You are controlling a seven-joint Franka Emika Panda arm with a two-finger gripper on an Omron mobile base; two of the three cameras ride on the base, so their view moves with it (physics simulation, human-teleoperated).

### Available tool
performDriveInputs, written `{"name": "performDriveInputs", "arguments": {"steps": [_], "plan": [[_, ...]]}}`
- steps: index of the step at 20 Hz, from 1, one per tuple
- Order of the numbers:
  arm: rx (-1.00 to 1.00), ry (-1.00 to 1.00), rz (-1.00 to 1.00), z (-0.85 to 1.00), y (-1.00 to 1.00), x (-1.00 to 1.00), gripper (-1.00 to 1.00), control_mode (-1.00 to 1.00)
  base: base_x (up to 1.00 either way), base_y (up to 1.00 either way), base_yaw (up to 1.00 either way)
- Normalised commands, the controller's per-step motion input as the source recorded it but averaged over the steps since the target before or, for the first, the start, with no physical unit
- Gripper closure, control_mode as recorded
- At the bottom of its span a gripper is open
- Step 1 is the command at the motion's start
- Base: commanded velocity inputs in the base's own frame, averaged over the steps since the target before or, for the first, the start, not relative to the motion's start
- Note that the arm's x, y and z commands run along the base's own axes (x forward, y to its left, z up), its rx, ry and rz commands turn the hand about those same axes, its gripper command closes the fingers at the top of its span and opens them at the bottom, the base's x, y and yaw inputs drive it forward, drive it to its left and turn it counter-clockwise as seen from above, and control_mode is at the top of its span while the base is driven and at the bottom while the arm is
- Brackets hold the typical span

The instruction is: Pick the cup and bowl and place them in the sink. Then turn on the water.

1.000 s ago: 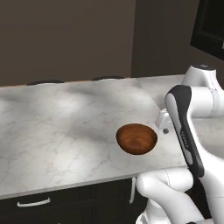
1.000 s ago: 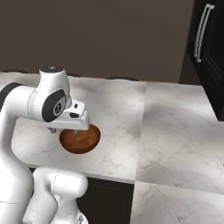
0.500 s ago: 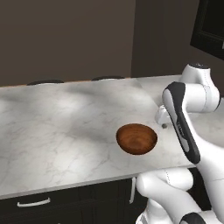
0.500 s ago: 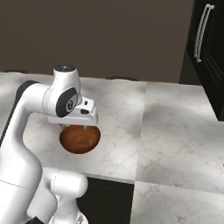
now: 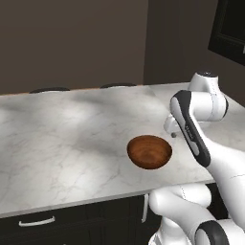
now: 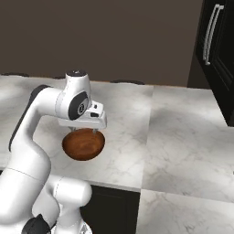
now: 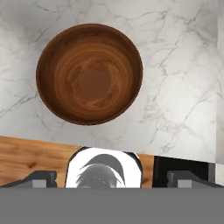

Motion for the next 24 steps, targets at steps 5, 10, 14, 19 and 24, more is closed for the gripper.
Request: {"name": "performDriveInputs", "arguments": {"steps": [5, 10, 14, 19, 24], "plan": [[0.00, 0.00, 0.00, -0.22, -0.04, 0.36, -1.00, -1.00, 0.00, 0.00, 0.00], [0.00, 0.00, 0.00, -0.17, -0.07, 0.32, -1.00, -1.00, 0.00, 0.00, 0.00], [0.02, 0.01, 0.00, -0.15, -0.12, 0.29, -1.00, -1.00, 0.00, 0.00, 0.00], [0.02, 0.01, 0.00, -0.12, -0.16, 0.26, -1.00, -1.00, 0.00, 0.00, 0.00], [0.02, 0.00, 0.00, -0.14, -0.17, 0.23, -1.00, -1.00, 0.00, 0.00, 0.00]]}}
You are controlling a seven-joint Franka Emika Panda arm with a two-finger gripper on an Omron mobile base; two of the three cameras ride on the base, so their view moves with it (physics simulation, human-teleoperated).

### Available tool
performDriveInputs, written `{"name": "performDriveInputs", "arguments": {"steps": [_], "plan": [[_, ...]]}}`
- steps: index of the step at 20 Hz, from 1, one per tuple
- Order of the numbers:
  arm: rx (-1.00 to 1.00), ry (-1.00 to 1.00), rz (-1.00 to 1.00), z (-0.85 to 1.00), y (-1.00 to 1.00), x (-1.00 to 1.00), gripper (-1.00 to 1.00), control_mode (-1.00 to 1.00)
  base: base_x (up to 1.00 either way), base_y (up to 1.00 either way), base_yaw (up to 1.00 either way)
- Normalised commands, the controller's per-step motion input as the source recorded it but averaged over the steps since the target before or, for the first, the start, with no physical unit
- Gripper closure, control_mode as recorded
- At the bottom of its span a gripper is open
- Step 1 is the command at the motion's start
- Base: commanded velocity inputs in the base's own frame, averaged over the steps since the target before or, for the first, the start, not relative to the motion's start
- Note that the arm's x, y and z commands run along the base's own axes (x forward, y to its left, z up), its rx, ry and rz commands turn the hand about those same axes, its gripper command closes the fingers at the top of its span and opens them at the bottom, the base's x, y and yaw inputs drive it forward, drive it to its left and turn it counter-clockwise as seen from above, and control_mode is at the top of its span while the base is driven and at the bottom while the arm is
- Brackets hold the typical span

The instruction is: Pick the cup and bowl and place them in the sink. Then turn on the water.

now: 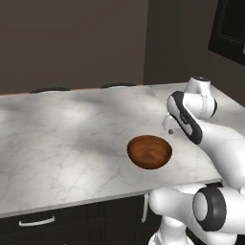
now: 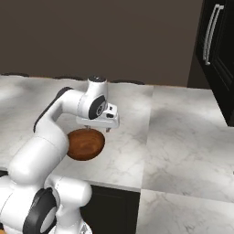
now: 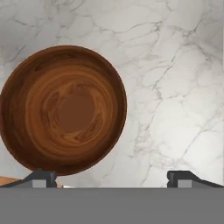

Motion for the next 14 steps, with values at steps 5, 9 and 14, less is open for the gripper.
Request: {"name": "performDriveInputs", "arguments": {"steps": [5, 9, 14], "plan": [[0.00, 0.00, 0.00, -0.23, 0.00, 0.12, -1.00, -1.00, 0.00, 0.00, 0.00], [0.00, 0.00, 0.00, -0.27, 0.00, 0.11, -1.00, -1.00, 0.00, 0.00, 0.00], [0.00, 0.01, 0.00, -0.28, 0.00, 0.13, -1.00, -1.00, 0.00, 0.00, 0.00]]}}
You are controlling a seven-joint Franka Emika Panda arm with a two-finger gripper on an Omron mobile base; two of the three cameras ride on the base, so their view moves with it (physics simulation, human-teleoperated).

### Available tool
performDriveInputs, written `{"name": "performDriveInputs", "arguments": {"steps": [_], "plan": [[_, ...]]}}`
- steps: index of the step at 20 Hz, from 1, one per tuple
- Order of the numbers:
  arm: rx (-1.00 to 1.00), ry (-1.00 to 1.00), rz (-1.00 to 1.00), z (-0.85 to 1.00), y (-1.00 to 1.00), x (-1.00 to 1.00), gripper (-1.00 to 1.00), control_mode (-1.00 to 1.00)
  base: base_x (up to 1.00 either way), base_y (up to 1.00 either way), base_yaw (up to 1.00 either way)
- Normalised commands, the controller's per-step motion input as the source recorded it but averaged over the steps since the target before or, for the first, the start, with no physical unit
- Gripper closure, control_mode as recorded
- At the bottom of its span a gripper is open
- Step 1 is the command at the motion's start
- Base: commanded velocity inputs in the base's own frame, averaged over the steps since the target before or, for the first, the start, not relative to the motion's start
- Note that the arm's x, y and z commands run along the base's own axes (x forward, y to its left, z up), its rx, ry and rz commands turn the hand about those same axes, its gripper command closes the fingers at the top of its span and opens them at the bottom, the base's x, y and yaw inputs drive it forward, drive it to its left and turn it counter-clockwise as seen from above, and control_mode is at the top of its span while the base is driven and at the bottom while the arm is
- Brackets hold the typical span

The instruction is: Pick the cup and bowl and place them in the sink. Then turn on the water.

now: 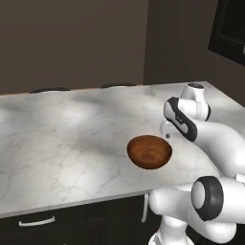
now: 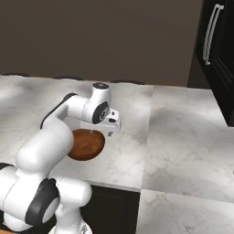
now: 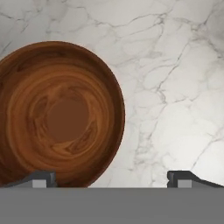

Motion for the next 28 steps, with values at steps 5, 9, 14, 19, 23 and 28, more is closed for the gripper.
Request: {"name": "performDriveInputs", "arguments": {"steps": [5, 9, 14, 19, 23, 28], "plan": [[0.00, 0.01, 0.00, -0.28, 0.00, 0.13, -1.00, -1.00, 0.00, 0.00, 0.00], [0.00, 0.02, 0.00, -0.27, 0.00, 0.09, -1.00, -1.00, 0.00, 0.00, 0.00], [0.00, 0.02, 0.00, -0.26, 0.00, 0.08, -1.00, -1.00, 0.00, 0.00, 0.00], [0.00, 0.04, 0.00, -0.23, 0.00, 0.07, -1.00, -1.00, 0.00, 0.00, 0.00], [0.00, 0.05, 0.00, -0.19, 0.00, 0.07, -1.00, -1.00, 0.00, 0.00, 0.00], [0.00, 0.05, 0.00, -0.18, 0.00, 0.04, -1.00, -1.00, 0.00, 0.00, 0.00]]}}
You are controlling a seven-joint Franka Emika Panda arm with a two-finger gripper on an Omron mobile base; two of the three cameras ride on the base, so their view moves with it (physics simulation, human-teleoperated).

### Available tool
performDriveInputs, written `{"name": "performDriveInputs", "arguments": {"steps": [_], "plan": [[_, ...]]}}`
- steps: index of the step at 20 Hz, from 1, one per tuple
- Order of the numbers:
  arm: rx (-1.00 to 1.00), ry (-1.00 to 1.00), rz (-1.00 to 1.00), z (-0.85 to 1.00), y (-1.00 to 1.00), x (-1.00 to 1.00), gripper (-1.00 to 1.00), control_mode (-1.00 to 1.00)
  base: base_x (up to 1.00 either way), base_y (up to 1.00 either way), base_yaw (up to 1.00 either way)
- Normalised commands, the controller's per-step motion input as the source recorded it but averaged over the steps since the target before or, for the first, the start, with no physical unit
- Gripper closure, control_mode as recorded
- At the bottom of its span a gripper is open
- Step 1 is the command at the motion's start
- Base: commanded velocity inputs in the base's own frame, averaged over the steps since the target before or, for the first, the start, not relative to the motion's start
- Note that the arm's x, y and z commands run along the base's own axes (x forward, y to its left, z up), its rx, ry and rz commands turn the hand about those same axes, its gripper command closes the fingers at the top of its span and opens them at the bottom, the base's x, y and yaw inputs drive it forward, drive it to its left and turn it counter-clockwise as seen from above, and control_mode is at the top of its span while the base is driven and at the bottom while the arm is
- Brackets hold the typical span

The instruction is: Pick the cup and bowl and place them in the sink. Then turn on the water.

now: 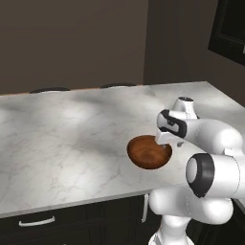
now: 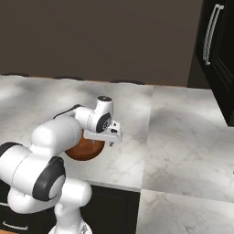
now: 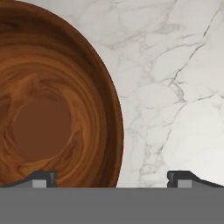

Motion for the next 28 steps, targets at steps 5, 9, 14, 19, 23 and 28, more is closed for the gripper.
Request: {"name": "performDriveInputs", "arguments": {"steps": [5, 9, 14, 19, 23, 28], "plan": [[0.00, 0.05, 0.00, -0.20, 0.00, 0.03, -1.00, -1.00, 0.00, 0.00, 0.00], [0.00, 0.03, 0.00, -0.23, 0.00, 0.03, -1.00, -1.00, 0.00, 0.00, 0.00], [0.00, 0.04, 0.00, -0.22, 0.00, 0.01, -1.00, -1.00, 0.00, 0.00, 0.00], [0.00, 0.06, 0.00, -0.22, 0.00, 0.00, -1.00, -1.00, 0.00, 0.00, 0.00], [0.00, 0.10, 0.00, -0.06, 0.00, 0.00, 1.00, -1.00, 0.00, 0.00, 0.00], [0.00, 0.06, 0.00, 0.00, 0.00, 0.00, 1.00, -1.00, 0.00, 0.00, 0.00]]}}
